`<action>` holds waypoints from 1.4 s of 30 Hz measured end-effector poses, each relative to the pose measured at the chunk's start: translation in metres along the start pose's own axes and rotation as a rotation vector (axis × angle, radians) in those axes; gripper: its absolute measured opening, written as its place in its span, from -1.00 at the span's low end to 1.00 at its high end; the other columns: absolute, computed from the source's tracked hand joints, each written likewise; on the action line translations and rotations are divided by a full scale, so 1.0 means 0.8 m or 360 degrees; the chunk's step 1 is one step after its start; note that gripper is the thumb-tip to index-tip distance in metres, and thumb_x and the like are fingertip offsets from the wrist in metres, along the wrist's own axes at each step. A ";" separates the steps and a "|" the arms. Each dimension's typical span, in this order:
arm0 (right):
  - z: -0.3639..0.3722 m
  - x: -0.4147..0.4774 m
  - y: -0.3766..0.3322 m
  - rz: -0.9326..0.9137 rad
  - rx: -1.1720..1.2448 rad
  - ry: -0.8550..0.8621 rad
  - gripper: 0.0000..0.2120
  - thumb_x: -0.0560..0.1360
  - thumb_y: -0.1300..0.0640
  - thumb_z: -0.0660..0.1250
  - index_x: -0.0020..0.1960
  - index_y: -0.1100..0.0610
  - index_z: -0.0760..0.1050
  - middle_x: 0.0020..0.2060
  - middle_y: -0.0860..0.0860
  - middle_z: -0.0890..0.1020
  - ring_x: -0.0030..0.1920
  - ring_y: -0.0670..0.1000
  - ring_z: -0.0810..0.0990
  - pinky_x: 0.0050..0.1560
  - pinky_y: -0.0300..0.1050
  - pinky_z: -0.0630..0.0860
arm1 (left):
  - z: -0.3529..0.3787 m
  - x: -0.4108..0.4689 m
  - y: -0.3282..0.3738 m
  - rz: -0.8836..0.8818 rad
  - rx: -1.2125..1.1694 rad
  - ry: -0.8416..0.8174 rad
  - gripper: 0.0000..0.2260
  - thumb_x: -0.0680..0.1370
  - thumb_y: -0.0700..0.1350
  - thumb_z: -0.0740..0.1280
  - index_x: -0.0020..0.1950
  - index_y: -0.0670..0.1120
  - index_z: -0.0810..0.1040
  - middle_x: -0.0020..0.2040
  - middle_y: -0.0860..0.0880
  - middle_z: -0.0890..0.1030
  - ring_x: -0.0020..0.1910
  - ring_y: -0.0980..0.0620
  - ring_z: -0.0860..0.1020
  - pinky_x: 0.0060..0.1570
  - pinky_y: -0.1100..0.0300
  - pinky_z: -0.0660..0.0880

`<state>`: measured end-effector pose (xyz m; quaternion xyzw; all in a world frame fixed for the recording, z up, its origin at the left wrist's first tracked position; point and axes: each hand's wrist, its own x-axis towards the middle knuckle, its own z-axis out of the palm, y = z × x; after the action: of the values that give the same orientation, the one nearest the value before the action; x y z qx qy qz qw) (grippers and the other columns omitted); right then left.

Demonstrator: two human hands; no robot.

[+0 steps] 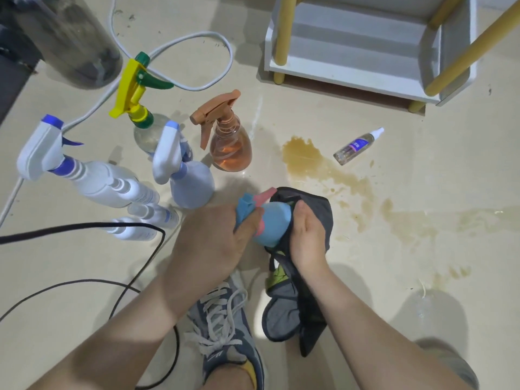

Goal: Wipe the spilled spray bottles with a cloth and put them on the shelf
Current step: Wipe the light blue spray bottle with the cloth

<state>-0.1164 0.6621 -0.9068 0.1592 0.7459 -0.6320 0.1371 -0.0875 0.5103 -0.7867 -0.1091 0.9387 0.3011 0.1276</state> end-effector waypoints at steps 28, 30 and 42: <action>0.029 -0.047 -0.028 -0.0797 -0.1025 -0.0216 -0.68 0.62 0.06 0.10 0.17 0.09 0.59 0.19 -0.06 0.61 0.34 -0.02 0.46 0.46 0.08 0.12 | 0.039 -0.036 -0.030 -0.0991 -0.1333 0.0173 -0.54 0.63 0.08 0.21 -0.31 -0.19 0.62 -0.41 -0.22 0.63 -0.50 -0.03 0.52 -0.29 0.04 0.54; 0.031 -0.074 -0.026 -0.0893 -0.0987 -0.0344 -0.65 0.62 0.03 0.10 0.28 0.05 0.56 0.30 -0.12 0.56 0.45 -0.13 0.32 0.52 -0.05 -0.07 | 0.037 -0.033 -0.029 -0.0943 -0.1265 0.0178 -0.53 0.62 0.09 0.21 -0.26 -0.24 0.60 -0.43 -0.21 0.62 -0.50 -0.05 0.54 -0.32 0.05 0.57; -0.030 -0.080 -0.021 -0.1120 -0.0992 -0.0275 -0.78 0.53 0.16 0.28 0.06 0.12 0.68 0.13 -0.06 0.67 0.23 0.01 0.53 0.22 -0.07 0.49 | 0.045 -0.035 -0.029 -0.1154 -0.1513 0.0166 -0.58 0.64 0.06 0.20 -0.19 -0.24 0.58 -0.47 -0.16 0.58 -0.58 0.04 0.41 -0.52 0.26 0.38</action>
<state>-0.0650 0.6791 -0.8614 -0.2049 0.8944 -0.3971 0.0174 -0.0482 0.5170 -0.8190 -0.4822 0.6090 0.6195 0.1130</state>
